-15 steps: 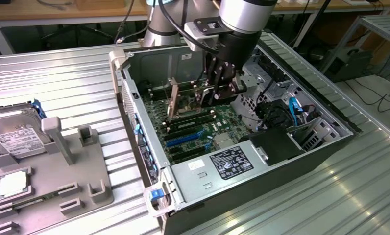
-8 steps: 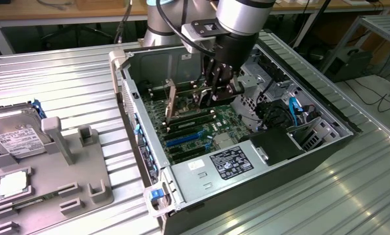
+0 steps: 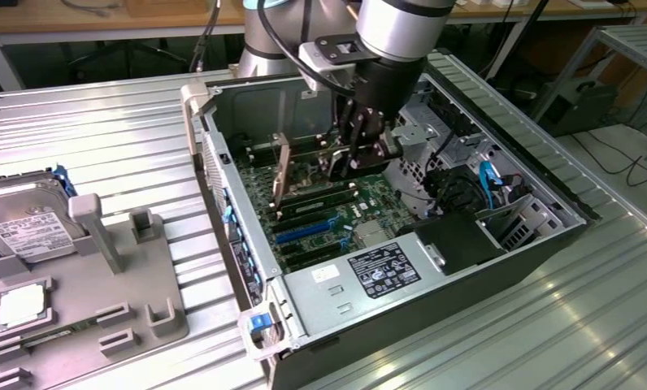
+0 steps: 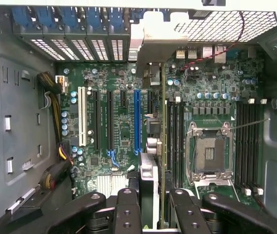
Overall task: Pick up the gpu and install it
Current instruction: 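Insert the gpu into the slot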
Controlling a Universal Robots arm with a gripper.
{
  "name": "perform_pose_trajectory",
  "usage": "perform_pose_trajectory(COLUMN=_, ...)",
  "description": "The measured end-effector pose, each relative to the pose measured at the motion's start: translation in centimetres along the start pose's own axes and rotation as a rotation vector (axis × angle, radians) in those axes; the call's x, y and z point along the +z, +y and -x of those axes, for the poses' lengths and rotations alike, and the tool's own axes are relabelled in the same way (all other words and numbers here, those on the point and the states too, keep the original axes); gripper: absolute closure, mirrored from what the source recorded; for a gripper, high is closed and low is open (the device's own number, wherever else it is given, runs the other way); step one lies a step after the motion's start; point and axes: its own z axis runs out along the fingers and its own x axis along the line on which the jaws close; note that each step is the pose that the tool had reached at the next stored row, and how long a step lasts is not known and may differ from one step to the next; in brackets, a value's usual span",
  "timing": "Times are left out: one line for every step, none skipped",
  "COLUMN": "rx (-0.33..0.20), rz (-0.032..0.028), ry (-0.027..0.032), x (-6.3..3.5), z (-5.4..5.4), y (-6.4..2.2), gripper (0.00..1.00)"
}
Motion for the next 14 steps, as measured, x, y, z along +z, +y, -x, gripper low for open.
perform_pose_trajectory(rx=0.0, rz=0.0001, ry=0.0001, x=0.07, z=0.0, y=0.01, gripper=0.72)
perform_pose_trajectory(rx=0.0, rz=0.0, ry=0.0001, x=0.14, z=-0.01, y=0.02, gripper=0.72)
perform_pose_trajectory(rx=0.0, rz=-0.0002, ry=0.0001, x=0.22, z=-0.01, y=0.04, gripper=0.72)
perform_pose_trajectory(rx=0.0, rz=-0.0006, ry=0.0001, x=0.29, z=-0.02, y=0.05, gripper=0.72)
perform_pose_trajectory(rx=0.0, rz=-0.0013, ry=0.0002, x=0.37, z=-0.02, y=0.07, gripper=0.72)
perform_pose_trajectory(rx=0.0, rz=-0.0023, ry=0.0002, x=0.43, z=-0.03, y=0.08, gripper=0.72)
perform_pose_trajectory(rx=0.0, rz=-0.0036, ry=0.0002, x=0.5, z=-0.03, y=0.1, gripper=0.72)
perform_pose_trajectory(rx=0.0, rz=-0.0038, ry=0.0001, x=0.56, z=-0.03, y=0.13, gripper=0.72)
perform_pose_trajectory(rx=0.0, rz=-0.0039, ry=0.0001, x=0.6, z=-0.04, y=0.15, gripper=0.72)
perform_pose_trajectory(rx=0.0, rz=-0.0039, ry=0.0002, x=0.65, z=-0.04, y=0.19, gripper=0.72)
perform_pose_trajectory(rx=0.0, rz=-0.0039, ry=0.0002, x=0.69, z=-0.04, y=0.21, gripper=0.72)
perform_pose_trajectory(rx=0.0, rz=-0.0039, ry=0.0001, x=0.77, z=-0.05, y=0.24, gripper=0.72)
perform_pose_trajectory(rx=0.0, rz=-0.0039, ry=0.0, x=0.85, z=-0.05, y=0.27, gripper=0.72)
perform_pose_trajectory(rx=0.0, rz=-0.0039, ry=0.0001, x=0.9, z=-0.06, y=0.28, gripper=0.72)
